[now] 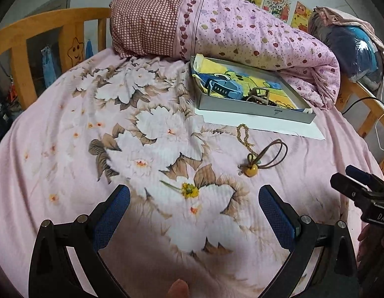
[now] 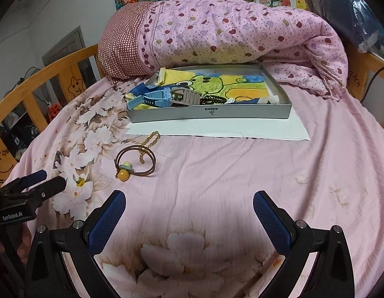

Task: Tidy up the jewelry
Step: 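Move the left tool toward the gold chain while the right tool approaches the brown bead cord, then grasp the gold chain with the left tool while the right tool grasps the brown cord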

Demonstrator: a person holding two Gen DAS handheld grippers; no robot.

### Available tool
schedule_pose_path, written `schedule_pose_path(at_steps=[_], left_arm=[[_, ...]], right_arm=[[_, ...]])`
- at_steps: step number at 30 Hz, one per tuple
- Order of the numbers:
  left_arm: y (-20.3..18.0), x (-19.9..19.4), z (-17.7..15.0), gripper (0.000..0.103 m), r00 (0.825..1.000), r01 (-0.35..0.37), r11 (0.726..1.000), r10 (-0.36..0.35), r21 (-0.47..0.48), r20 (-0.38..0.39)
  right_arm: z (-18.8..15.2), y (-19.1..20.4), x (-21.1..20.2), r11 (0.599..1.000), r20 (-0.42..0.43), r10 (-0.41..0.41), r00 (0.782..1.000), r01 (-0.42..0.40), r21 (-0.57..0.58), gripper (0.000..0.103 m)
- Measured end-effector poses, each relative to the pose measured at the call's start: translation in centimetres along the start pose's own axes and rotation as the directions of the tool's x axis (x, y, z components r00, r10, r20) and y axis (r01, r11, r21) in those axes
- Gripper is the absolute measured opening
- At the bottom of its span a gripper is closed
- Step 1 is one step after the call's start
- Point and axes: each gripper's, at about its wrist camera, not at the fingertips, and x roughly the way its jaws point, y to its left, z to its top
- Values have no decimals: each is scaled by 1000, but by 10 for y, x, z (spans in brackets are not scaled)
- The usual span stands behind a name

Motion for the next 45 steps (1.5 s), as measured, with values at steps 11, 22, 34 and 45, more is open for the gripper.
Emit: schedule_pose_path(at_steps=[11, 22, 34, 45], left_arm=[[17, 45, 32, 101, 994, 93, 994, -95, -49, -46], [13, 97, 74, 101, 970, 226, 971, -216, 75, -114], [9, 128, 80, 101, 970, 223, 969, -209, 109, -127], [3, 138, 78, 101, 971, 209, 969, -190, 131, -145]], right_arm=[[17, 3, 33, 996, 4, 52, 999, -52, -68, 103], [22, 10, 67, 985, -43, 121, 992, -125, -119, 97], [20, 5, 91, 990, -78, 124, 989, -129, -61, 53], [32, -2, 111, 991, -101, 121, 987, -126, -37, 19]])
